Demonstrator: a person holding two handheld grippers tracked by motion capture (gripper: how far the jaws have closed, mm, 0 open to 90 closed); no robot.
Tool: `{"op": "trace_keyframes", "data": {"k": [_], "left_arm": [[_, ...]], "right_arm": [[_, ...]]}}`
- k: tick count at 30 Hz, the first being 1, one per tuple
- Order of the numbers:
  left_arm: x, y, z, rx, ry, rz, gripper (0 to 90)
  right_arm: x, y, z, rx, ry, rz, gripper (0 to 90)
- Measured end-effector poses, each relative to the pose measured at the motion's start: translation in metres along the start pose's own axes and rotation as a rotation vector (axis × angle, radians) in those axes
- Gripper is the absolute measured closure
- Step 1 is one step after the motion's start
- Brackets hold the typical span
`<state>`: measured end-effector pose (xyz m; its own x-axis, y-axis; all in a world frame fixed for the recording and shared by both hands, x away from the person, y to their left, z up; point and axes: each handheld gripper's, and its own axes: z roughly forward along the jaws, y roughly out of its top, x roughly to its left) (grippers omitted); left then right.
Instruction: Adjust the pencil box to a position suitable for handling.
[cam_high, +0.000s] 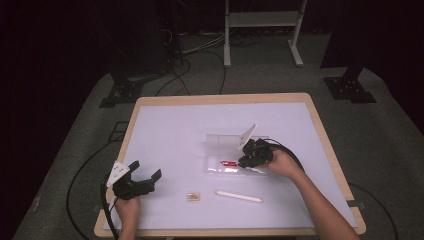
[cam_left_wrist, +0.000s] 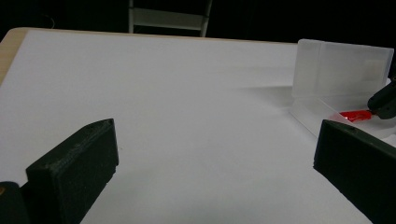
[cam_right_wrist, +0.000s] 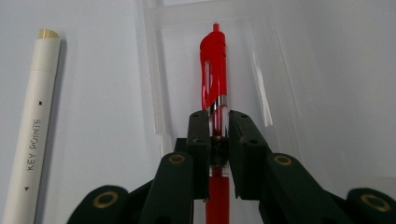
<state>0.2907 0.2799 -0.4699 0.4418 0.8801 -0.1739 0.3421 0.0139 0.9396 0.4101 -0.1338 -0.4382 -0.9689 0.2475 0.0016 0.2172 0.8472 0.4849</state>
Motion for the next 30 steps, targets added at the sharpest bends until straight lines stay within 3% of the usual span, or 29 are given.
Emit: {"op": "trace_keyframes", "data": {"k": [13, 30], "left_arm": [[0.000, 0.000, 0.000, -0.001, -0.001, 0.001, 0.0], [0.000, 0.000, 0.000, 0.001, -0.004, 0.009, 0.0]], "right_arm": [[0.000, -0.001, -0.004, -0.021, 0.004, 0.006, 72.6], [0.004, -0.007, -0.032, -0.095, -0.009, 0.037, 64.0]]}}
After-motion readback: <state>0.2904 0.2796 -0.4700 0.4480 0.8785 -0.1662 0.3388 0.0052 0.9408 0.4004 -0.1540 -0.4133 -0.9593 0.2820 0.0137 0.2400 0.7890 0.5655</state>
